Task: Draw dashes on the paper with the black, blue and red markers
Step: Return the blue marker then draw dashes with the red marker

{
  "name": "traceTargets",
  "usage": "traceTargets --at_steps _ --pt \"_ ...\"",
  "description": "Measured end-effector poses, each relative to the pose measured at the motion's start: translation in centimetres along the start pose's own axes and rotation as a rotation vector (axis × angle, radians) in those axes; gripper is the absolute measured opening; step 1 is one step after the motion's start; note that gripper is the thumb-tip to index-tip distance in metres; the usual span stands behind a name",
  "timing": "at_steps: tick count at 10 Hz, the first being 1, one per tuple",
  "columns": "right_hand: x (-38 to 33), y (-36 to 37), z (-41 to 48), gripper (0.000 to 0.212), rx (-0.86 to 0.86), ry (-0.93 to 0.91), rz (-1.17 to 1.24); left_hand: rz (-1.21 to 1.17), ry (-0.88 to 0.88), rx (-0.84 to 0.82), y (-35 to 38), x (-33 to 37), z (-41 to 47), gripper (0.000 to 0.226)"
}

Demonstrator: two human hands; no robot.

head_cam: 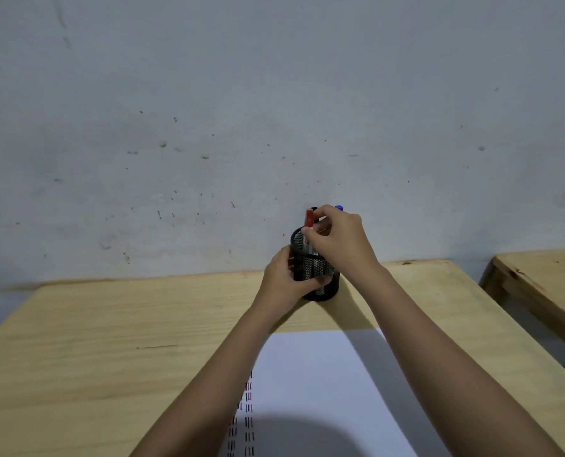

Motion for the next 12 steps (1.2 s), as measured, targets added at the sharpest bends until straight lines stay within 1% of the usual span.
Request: traceTargets --at_steps 1,2,3,5,6,7,8,9,10,11,12 --pt "0.0 -0.1 -0.1 0.027 0.064 0.024 -0.034 0.005 0.005 0.010 0.1 -0.3 0.1 0.055" --pt "-0.1 -0.1 -0.2 0.022 0.111 0.016 -0.053 0.039 0.015 0.022 0.0 -0.4 0.1 0.058" --pt "-0.3 0.1 -0.3 0.020 0.147 0.006 -0.069 0.061 0.020 0.026 0.0 -0.3 0.1 0.057" --pt "-0.7 0.0 -0.7 0.019 0.131 -0.007 -0.069 0.122 0.006 -0.019 -0.1 0.3 -0.2 0.054" --pt "-1.2 -1.2 -1.4 0.016 0.139 0.001 -0.021 0.166 0.018 -0.031 -0.5 0.8 -0.8 0.048" --pt "-1.2 -2.3 -2.7 0.013 0.155 0.000 -0.002 0.247 0.007 -0.023 -1.5 0.8 -1.8 0.053" --pt "-0.2 -3.2 -5.4 0.017 0.132 -0.001 -0.009 0.342 -0.042 -0.034 -3.3 0.1 -4.4 0.058" --pt "0.4 -4.0 -8.4 0.031 0.129 -0.067 -0.014 0.565 -0.010 -0.084 -5.0 -1.4 -7.5 0.059" --pt "1.2 -3.9 -9.1 0.036 0.079 -0.061 -0.033 0.715 0.009 -0.114 -6.0 -2.4 -9.5 0.061" --pt "2.6 -3.3 -8.0 0.026 0.000 0.003 -0.052 0.773 0.026 -0.136 -6.5 -2.4 -10.8 0.062" --pt "3.1 -2.7 -7.7 0.019 -0.011 0.049 -0.037 0.779 0.032 -0.119 -6.7 -2.2 -10.8 0.062"
Point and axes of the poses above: each hand's wrist, its own z-axis towards the middle knuckle, its own y-axis out of the palm, x = y × z, the point moved 9 cm from there along z, towards the middle knuckle, and after that the axes turned 8 degrees about x, right-handed, at the moved point
